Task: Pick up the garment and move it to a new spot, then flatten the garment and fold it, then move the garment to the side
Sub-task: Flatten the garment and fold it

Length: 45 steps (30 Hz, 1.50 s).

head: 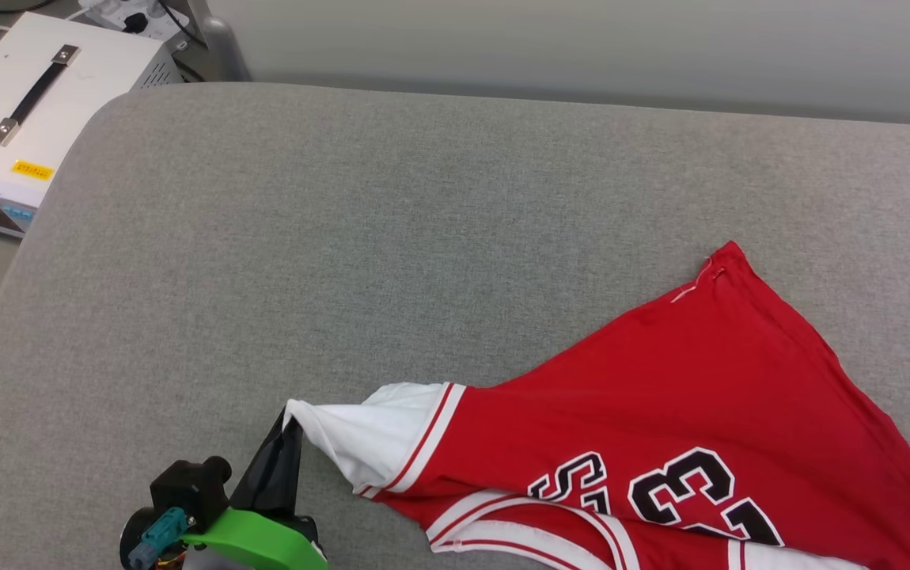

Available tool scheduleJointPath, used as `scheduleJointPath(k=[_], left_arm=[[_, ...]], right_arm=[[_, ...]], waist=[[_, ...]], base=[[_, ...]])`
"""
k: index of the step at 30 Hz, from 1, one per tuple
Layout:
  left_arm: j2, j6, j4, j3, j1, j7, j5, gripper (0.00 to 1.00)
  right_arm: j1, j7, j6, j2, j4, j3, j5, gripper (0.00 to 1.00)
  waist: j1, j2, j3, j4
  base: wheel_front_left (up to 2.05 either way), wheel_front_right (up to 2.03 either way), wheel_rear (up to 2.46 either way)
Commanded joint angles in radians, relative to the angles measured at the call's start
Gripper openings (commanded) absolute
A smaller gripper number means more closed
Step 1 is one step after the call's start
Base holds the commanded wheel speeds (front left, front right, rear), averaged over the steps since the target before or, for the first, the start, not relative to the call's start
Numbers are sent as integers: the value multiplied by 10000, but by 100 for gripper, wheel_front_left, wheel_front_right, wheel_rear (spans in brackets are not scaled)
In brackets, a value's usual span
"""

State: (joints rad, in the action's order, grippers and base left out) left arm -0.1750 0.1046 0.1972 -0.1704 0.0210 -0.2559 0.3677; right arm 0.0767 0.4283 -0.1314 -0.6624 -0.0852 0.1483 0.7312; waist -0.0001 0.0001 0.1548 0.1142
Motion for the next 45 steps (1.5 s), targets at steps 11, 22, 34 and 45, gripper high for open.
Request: scheduleJointPath(k=[11, 22, 34, 45], left_arm=[[77, 23, -247, -332, -876, -58, -184, 0], [388, 110, -362, -444, -1424, -58, -317, 0], [591, 201, -248, -564, -1879, -59, -448, 0], [476, 235, -154, -377, -1731, -59, -525, 0]], right_arm=[[-4604, 2462, 7, -920, 481, -3195, -472, 100], [-7761, 3926, 7, -341, 3363, -6074, -179, 100], [-8527, 3342, 7, 134, 6190, -8126, 164, 100], [-9055, 1360, 7, -114, 6313, -8963, 1061, 0]], waist=[[1, -1, 1037, 583], [1, -1, 1838, 948], [1, -1, 2316, 1200], [1, -1, 1721, 946]], base=[[0, 0, 0], [0, 0, 0], [0, 0, 0], [0, 0, 0]])
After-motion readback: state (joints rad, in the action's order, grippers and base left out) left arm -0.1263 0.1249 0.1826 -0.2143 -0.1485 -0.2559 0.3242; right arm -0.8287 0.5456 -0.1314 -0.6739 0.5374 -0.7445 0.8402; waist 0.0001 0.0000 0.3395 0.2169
